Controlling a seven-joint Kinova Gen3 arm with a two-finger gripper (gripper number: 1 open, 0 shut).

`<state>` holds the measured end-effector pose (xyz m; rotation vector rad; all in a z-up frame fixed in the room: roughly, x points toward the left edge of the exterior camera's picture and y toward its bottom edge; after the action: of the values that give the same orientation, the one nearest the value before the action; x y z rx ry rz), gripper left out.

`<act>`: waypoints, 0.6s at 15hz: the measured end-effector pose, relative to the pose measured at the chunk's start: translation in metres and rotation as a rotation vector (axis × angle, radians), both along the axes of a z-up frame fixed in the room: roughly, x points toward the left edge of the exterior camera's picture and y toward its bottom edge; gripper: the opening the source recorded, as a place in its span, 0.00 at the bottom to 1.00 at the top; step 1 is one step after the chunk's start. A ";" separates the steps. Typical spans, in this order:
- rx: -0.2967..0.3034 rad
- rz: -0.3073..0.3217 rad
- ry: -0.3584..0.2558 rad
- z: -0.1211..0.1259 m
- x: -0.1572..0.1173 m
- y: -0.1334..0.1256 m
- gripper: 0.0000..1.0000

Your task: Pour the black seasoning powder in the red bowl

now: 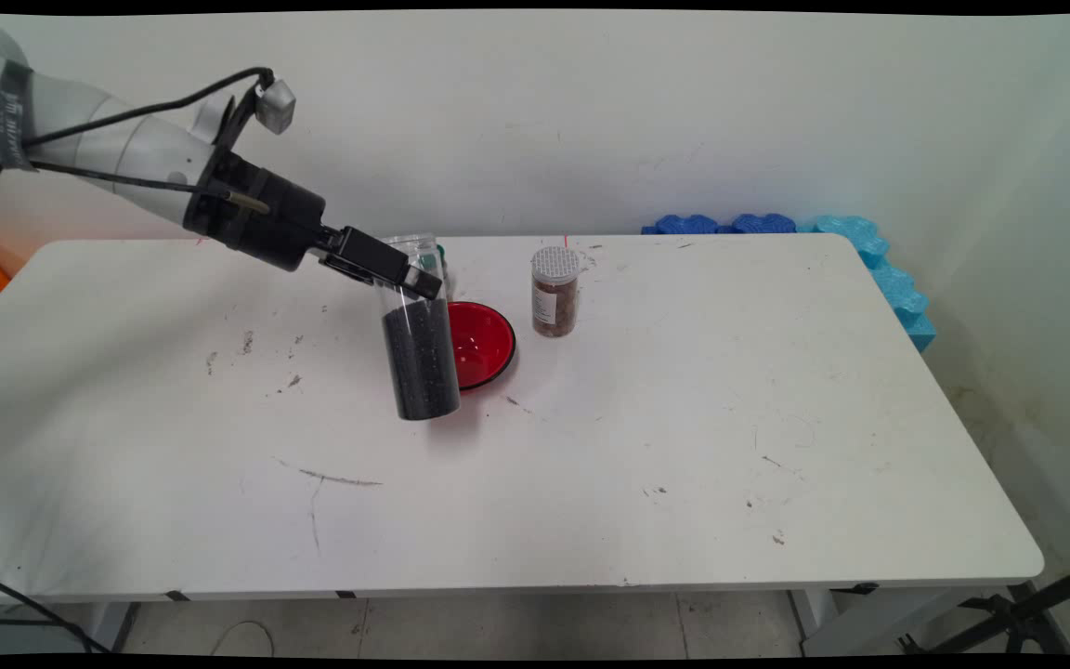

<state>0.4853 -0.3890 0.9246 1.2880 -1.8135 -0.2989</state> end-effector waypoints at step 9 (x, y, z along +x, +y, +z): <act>0.164 0.111 0.083 -0.018 -0.003 -0.006 0.00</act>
<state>0.4825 -0.3948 0.9067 1.4622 -1.6685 -0.4415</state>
